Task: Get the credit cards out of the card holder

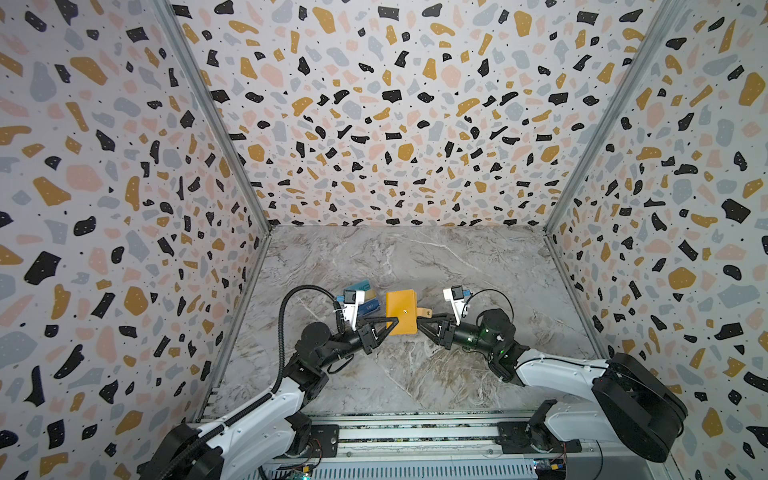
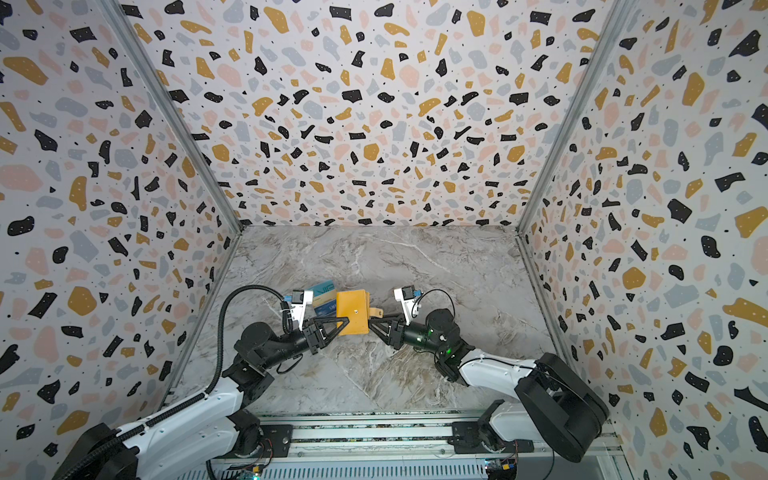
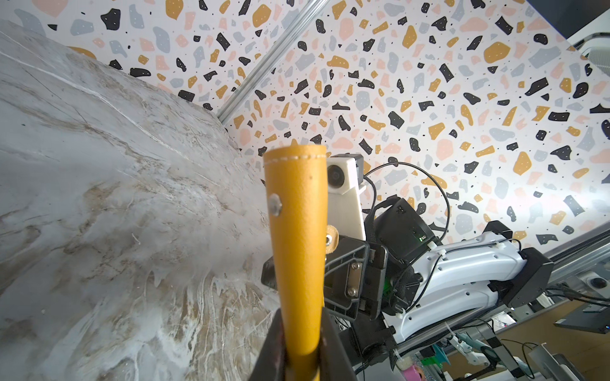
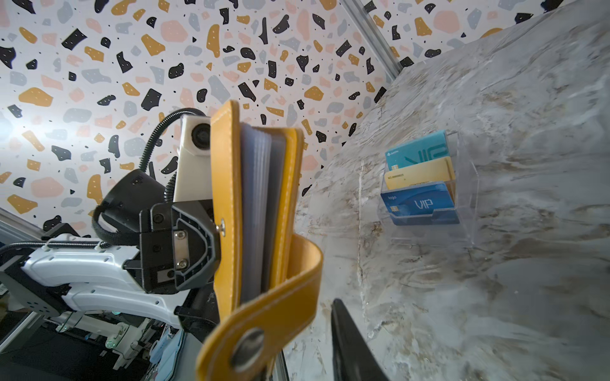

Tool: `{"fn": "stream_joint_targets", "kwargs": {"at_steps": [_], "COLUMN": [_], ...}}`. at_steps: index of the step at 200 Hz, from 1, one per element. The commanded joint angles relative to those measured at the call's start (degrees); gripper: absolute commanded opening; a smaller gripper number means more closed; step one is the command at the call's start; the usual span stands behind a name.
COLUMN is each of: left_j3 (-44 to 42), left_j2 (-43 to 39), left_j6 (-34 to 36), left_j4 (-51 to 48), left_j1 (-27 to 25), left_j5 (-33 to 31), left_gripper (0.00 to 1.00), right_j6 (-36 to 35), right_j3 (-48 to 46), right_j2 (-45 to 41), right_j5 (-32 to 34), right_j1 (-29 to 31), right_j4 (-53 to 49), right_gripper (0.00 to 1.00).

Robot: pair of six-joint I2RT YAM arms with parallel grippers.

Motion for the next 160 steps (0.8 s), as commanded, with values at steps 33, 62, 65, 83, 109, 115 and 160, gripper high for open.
{"fn": "stream_joint_targets", "kwargs": {"at_steps": [33, 62, 65, 83, 109, 115, 160], "left_j3": [-1.29, -1.89, -1.98, -2.17, -2.69, -2.70, -2.25], "left_j2": [0.06, 0.20, 0.19, 0.38, 0.37, 0.35, -0.83], "left_j6": [-2.92, -4.08, -4.17, -4.78, -5.08, -5.08, -3.03], "left_j4": [8.66, 10.76, 10.93, 11.75, 12.25, 12.21, 6.69], "left_j1": [0.22, 0.22, 0.22, 0.22, 0.22, 0.22, 0.22], "left_j5": [1.82, 1.75, 1.71, 1.55, 1.40, 1.28, -0.71], "left_gripper": [0.00, 0.00, 0.00, 0.00, 0.00, 0.00, 0.17], "right_j6": [3.26, 4.71, 4.90, 5.97, 7.54, 7.90, 8.33], "right_j3": [3.21, 3.56, 3.52, 3.65, 3.91, 3.89, 3.41], "right_j2": [2.24, 3.56, 3.68, 4.39, 5.46, 5.79, 5.85], "right_j5": [-1.29, -2.19, -2.28, -2.90, -3.75, -3.93, -3.20], "right_j1": [-0.20, -0.18, -0.18, -0.24, -0.21, -0.20, -0.27], "right_j4": [8.68, 11.95, 12.36, 14.60, 17.65, 19.42, 20.24], "right_gripper": [0.26, 0.24, 0.23, 0.20, 0.14, 0.12, 0.02]}}
